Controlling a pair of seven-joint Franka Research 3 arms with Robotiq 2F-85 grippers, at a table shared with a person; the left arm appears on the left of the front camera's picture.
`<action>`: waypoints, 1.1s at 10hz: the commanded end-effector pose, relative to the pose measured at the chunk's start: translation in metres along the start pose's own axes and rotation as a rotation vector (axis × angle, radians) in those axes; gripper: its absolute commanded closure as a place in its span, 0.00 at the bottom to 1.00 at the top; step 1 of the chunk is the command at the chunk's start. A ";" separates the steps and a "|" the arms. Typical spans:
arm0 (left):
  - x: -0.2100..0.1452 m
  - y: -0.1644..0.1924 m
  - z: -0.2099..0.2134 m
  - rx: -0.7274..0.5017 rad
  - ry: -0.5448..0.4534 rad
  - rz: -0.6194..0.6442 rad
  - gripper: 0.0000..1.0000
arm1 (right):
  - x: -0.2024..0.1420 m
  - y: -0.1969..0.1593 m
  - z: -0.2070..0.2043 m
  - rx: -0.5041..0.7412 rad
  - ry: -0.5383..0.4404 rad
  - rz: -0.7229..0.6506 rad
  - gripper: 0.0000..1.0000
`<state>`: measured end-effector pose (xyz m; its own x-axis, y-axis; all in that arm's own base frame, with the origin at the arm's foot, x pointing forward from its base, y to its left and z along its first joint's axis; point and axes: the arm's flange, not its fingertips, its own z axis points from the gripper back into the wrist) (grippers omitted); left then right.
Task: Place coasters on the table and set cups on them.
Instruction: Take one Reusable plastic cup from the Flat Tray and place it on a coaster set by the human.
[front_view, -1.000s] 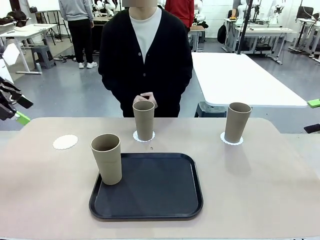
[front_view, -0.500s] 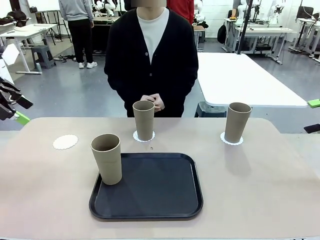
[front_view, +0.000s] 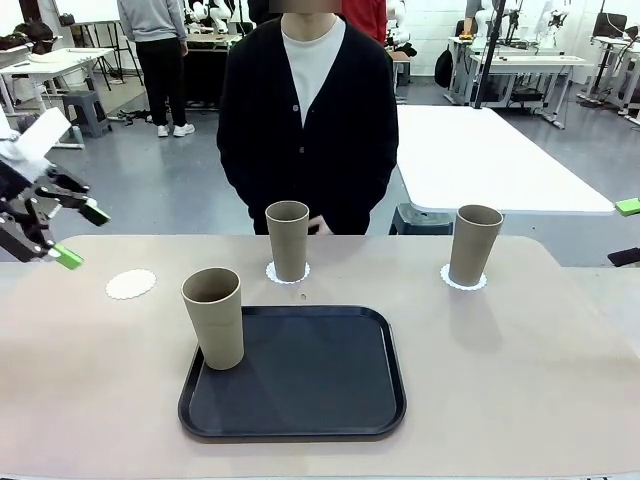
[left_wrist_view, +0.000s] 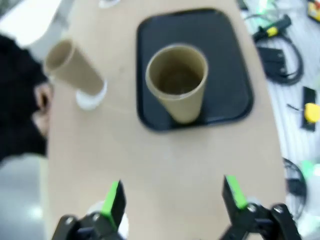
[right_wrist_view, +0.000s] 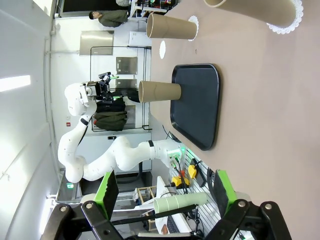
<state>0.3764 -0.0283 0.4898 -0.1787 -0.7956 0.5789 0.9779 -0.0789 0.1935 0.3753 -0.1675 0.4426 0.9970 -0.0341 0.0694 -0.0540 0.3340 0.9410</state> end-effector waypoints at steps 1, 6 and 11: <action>-0.035 -0.008 -0.032 -0.011 -0.218 -0.079 0.00 | 0.001 0.000 0.000 -0.001 0.001 0.008 0.00; -0.064 -0.037 -0.096 0.005 -0.293 0.120 0.00 | 0.001 0.000 0.000 -0.001 0.001 0.008 0.00; -0.074 -0.020 -0.107 -0.039 -0.256 0.147 0.00 | 0.001 0.000 0.000 -0.001 0.001 0.008 0.00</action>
<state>0.3814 -0.0327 0.3574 -0.0511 -0.6288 0.7759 0.9980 -0.0030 0.0634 0.3754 -0.1675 0.4425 0.9970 -0.0341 0.0692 -0.0539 0.3340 0.9410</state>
